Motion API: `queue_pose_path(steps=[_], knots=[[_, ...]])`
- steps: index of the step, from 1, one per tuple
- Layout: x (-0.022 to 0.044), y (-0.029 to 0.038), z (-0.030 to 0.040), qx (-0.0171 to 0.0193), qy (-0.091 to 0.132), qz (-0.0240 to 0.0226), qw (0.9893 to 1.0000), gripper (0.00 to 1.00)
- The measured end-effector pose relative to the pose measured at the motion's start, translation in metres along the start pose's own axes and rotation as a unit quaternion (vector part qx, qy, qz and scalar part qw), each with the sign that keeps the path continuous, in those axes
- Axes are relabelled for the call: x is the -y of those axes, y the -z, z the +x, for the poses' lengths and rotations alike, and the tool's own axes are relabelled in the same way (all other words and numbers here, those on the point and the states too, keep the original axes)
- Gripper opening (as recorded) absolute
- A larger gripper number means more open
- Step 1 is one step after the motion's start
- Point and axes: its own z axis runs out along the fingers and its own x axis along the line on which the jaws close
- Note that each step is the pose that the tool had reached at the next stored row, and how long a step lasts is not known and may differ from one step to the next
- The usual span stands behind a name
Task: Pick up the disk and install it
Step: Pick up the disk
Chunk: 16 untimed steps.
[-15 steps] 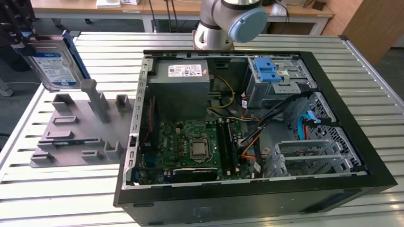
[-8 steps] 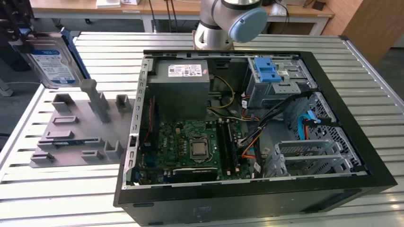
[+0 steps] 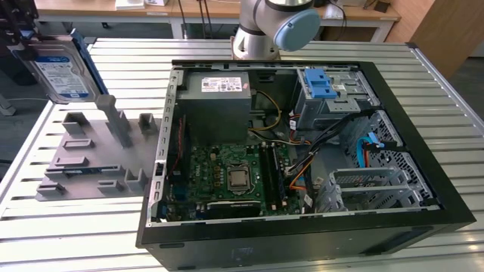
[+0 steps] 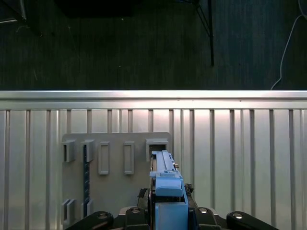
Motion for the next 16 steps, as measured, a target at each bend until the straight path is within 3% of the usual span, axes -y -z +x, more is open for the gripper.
queue_pose_path(steps=[16], knots=[[-0.0003, 0.0131, -0.0006, 0.0000, 0.000, 0.0000, 1.0000, 0.36]])
